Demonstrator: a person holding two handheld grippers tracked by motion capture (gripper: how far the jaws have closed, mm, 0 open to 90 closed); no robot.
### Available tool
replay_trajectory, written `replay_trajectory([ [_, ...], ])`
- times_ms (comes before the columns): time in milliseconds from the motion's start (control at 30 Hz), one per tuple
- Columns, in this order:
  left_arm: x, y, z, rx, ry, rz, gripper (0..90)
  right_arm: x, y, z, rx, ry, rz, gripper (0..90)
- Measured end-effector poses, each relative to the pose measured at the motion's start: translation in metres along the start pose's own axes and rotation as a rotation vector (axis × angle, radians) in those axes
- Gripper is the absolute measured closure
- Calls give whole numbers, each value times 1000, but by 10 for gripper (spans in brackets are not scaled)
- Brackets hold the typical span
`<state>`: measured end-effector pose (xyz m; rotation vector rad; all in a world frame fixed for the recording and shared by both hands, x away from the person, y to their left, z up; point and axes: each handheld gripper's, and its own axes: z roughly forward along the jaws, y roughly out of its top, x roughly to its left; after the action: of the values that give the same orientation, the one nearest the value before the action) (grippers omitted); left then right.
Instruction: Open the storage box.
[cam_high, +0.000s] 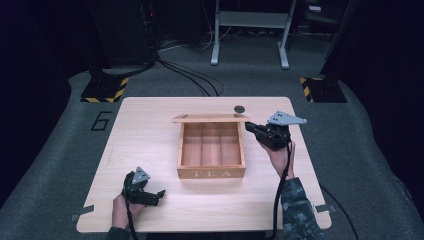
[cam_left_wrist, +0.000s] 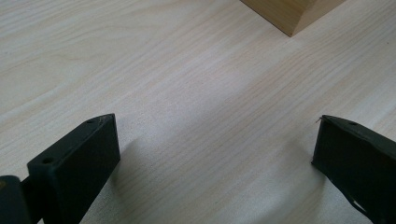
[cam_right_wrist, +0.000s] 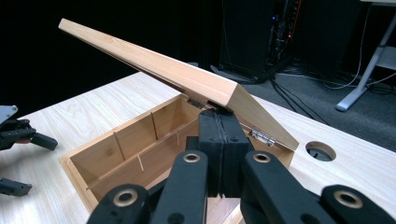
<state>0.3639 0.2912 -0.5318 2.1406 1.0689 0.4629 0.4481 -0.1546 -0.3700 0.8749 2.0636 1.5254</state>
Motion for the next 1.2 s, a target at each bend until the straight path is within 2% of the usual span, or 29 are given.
replay_trajectory([
  [267,0,0,0,-1,0,-1,3,4,-9,-3,5,6,3,897],
  [367,1,0,0,1,4,12,3,6,-13,-4,9,8,11,898],
  [733,0,0,0,1,-1,4,3,12,-27,-7,20,15,23,897],
  [1200,1,0,-1,9,-5,10,4,19,-51,-9,39,22,30,897],
])
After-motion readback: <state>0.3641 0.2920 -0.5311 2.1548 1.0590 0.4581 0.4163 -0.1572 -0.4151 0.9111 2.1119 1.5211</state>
